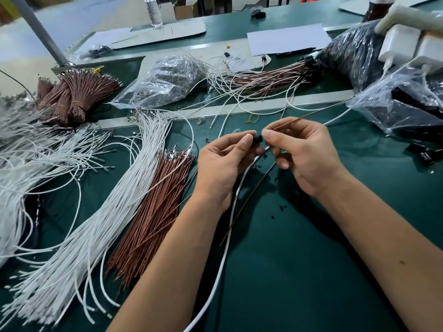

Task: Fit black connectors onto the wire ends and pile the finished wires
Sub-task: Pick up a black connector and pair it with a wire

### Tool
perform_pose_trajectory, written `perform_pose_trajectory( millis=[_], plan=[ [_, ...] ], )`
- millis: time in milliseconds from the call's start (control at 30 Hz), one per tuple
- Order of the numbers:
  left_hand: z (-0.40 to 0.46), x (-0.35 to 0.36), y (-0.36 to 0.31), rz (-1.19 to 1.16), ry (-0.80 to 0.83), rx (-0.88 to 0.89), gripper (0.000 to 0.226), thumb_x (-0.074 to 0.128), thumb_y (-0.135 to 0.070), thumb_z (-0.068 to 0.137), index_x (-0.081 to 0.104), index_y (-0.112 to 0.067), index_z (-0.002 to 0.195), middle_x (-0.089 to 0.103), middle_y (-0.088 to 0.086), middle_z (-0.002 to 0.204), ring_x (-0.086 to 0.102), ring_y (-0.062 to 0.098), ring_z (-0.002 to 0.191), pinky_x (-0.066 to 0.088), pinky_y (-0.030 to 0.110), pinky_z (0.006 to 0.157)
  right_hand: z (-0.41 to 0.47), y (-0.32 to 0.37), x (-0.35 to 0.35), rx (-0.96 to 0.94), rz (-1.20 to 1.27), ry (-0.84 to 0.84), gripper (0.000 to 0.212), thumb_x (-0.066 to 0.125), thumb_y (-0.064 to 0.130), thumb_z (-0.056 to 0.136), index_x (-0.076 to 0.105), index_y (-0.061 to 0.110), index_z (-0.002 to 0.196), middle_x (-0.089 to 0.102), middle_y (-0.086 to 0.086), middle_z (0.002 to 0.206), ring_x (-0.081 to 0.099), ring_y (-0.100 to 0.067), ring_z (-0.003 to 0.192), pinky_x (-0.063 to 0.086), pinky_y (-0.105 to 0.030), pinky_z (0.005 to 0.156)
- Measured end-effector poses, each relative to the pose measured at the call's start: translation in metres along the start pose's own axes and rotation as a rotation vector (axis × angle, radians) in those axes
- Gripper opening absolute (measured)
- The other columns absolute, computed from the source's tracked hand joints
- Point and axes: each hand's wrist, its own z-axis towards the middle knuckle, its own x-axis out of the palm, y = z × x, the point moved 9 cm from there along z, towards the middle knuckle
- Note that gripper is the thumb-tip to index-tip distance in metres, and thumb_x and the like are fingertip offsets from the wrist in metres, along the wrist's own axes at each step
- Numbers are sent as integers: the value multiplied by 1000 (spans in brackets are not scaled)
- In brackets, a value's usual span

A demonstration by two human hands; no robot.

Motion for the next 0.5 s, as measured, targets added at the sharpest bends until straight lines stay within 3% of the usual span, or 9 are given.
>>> perform_pose_trajectory(
  millis=[300,500],
  plan=[
    [1,-2,1,19,-24,13,15,67,-5,94,73,3,104,75,12,86,70,13,70,55,19,65,-1,4,-1,-66,-57,-21,7,75,-2,87,73,4,84,62,-3,61,50,-12,51,36,-21,39],
    [1,-2,-3,54,-4,41,14,68,-4,92,74,2,103,74,14,82,68,14,69,54,19,63,0,-2,-2,23,0,-35,12,75,-1,87,73,8,80,62,-9,69,50,-12,53,35,-20,40]
  ],
)
